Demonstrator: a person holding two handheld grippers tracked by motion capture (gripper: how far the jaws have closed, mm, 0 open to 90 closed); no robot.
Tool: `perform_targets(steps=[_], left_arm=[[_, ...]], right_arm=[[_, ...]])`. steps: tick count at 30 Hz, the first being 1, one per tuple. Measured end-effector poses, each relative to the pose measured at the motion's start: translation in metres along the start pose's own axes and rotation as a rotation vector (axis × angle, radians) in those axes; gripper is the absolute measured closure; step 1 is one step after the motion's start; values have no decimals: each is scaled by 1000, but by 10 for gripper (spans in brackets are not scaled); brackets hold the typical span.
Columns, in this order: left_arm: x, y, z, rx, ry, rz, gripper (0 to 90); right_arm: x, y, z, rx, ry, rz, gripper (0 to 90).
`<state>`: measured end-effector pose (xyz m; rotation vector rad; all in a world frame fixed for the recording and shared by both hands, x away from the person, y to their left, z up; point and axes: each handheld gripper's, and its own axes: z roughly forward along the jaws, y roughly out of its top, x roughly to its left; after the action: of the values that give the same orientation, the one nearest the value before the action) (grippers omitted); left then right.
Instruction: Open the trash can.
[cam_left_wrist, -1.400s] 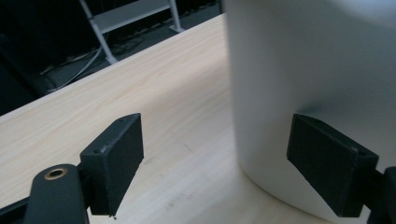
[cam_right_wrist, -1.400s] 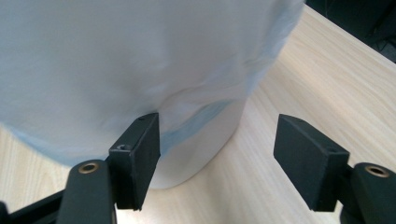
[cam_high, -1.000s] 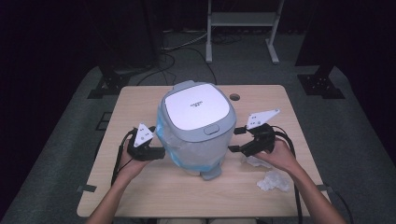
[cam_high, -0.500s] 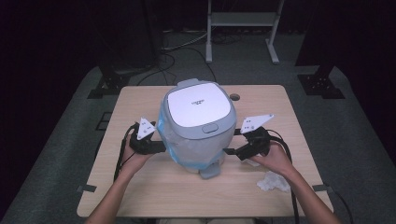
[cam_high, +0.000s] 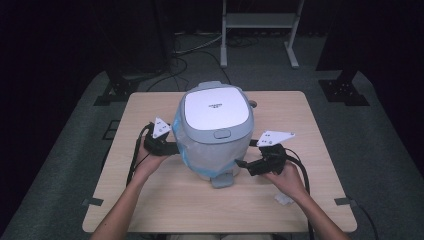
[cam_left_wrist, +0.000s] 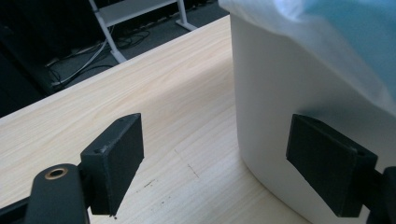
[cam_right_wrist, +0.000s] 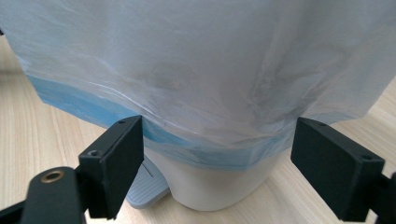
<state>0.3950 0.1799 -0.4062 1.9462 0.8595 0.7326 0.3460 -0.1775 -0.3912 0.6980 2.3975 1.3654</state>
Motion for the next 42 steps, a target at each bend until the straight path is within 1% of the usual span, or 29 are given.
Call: perform_targets(steps=[2,4,5,10,11,14,15,20,23,25,29,34,38,42], left_arm=[[0,-1,-1,-1,-12,-1,181],[1,-2,-4,0,-24,11,181],[0,-4,-6,-6,-28,14,181],[-4,-10,-13,-7,-46,25,180],[-4,-11,-14,-8,-49,30,180],[-6,-15,-18,-12,-56,23,179],[-7,-15,-19,-12,-57,19,166],[-12,-21,-25,-26,-77,21,161],[-16,-24,-29,-33,-88,21,161],[-18,-25,-29,-33,-92,25,161],[-23,-26,-30,-38,-102,25,161],[-27,-26,-35,-48,-113,27,161],[-32,-27,-38,-51,-140,18,160],[-39,-33,-42,-41,-167,13,159]], right_arm=[[0,1,2,4,1,17,146],[-1,2,4,5,-3,27,147],[0,3,6,6,-6,29,147],[-2,8,14,7,-15,44,147],[-2,8,16,6,-15,53,147],[-4,11,21,6,-13,69,147],[-5,12,22,6,-14,72,148],[-8,15,28,9,-12,82,148],[-11,16,30,13,-2,91,149],[-12,16,30,14,5,97,150],[-12,17,29,21,5,87,150],[-14,16,28,20,15,96,165],[-20,13,18,-3,24,112,165],[-27,8,2,-3,21,137,165]])
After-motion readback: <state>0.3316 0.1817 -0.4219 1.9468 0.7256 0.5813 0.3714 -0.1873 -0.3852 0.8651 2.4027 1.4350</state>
